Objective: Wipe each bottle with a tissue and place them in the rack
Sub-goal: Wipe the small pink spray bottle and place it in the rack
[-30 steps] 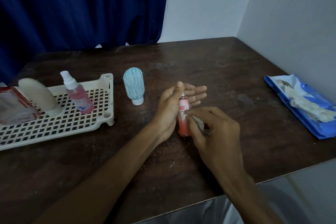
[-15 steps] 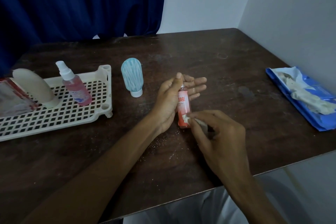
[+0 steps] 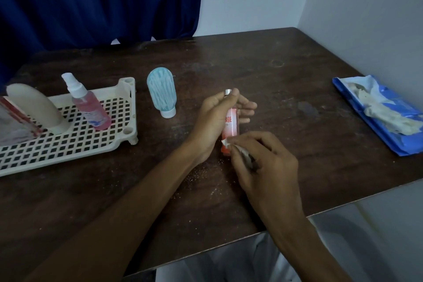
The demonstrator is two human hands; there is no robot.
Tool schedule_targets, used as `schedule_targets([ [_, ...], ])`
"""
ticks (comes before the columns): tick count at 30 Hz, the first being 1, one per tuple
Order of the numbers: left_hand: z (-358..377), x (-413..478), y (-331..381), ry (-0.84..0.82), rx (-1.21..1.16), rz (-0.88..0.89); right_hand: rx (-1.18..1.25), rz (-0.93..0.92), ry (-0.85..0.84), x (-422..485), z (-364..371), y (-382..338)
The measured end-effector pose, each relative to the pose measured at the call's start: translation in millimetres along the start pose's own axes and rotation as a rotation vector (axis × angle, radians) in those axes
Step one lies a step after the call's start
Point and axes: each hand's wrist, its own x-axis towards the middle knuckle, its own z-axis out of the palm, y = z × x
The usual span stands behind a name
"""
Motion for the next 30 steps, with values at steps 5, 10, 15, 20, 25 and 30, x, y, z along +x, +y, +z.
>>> schedule_targets([
  [5,-3,-1,4,0.056,0.068,-0.034,-0.038,-0.025,0.003,-2,1,0],
  [10,-3,1,9,0.018,-0.188,-0.104,0.034,0.054,-0.065,-6,-7,1],
  [15,0,1,4,0.045,-0.293,-0.071,0.07,0.124,-0.018,8,-8,4],
  [20,-1,1,2,0.076,-0.344,-0.058,0.02,0.048,-0.027,10,-1,-1],
  [25,-1,2,3,0.06,-0.343,-0.062,0.006,0.074,0.015,7,-7,7],
  [30,0,0,2,0.066,-0.377,-0.063,-0.061,0.038,0.017,10,0,2],
])
